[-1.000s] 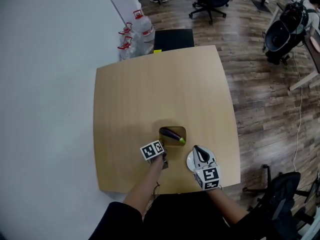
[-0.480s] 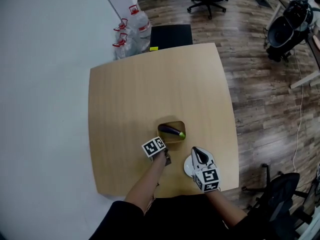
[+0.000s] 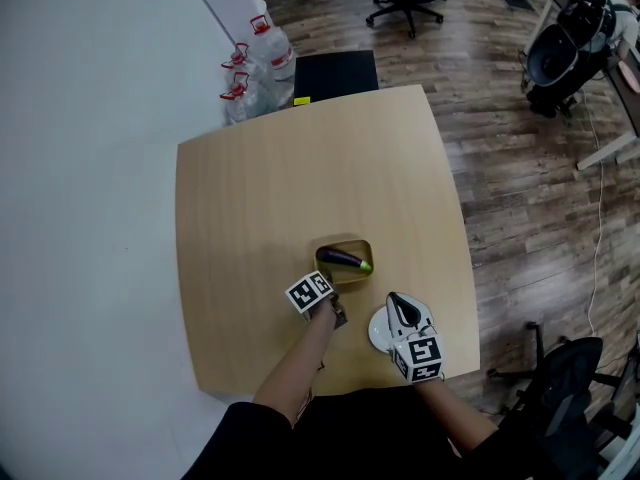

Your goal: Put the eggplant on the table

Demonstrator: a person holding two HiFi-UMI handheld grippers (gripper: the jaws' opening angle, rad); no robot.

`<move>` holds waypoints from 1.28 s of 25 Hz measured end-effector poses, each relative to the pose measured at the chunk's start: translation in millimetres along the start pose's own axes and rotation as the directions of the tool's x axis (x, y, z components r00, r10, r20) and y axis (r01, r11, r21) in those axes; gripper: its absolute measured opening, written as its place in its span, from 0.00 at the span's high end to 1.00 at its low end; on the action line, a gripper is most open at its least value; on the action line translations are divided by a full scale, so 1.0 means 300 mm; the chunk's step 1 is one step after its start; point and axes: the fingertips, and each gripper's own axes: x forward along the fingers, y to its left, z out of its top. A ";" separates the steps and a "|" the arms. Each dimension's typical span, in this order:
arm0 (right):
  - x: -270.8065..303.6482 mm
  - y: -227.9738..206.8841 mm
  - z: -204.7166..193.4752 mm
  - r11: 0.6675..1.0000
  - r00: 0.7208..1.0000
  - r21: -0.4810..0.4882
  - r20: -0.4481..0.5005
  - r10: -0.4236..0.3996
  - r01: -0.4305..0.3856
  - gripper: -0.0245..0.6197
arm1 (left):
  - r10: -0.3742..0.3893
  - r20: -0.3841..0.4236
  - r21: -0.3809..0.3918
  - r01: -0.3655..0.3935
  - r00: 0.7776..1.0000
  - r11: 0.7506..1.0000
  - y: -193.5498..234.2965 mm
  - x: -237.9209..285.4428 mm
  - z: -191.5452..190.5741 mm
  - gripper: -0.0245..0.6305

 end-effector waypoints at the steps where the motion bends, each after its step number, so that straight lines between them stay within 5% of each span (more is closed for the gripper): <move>1: -0.004 0.002 -0.001 1.000 1.000 -0.003 -0.001 -0.002 0.002 0.87 | -0.007 0.006 0.002 0.007 1.000 1.000 -0.004 -0.006 0.005 0.76; 10: -0.088 0.065 0.016 0.999 0.999 -0.040 0.040 -0.017 0.019 0.87 | -0.122 0.095 0.023 0.120 0.988 0.992 -0.035 -0.203 0.053 0.72; 19: -0.235 0.190 0.005 0.998 0.993 -0.032 0.099 -0.057 0.061 0.87 | -0.260 0.204 0.077 0.249 0.944 0.965 0.006 -0.550 0.048 0.72; 22: -0.289 0.278 0.012 0.994 0.993 -0.095 0.116 -0.036 0.048 0.87 | -0.301 0.234 0.094 0.287 0.925 0.953 0.039 -0.695 0.024 0.72; 27: -0.389 0.416 -0.018 0.989 0.991 -0.145 0.134 0.001 0.019 0.87 | -0.384 0.330 0.242 0.316 0.863 0.918 0.074 -0.996 -0.020 0.72; 32: -0.520 0.538 -0.037 0.989 0.987 -0.149 0.156 0.035 -0.011 0.87 | -0.402 0.510 0.411 0.194 0.761 0.891 0.116 -1.317 -0.067 0.72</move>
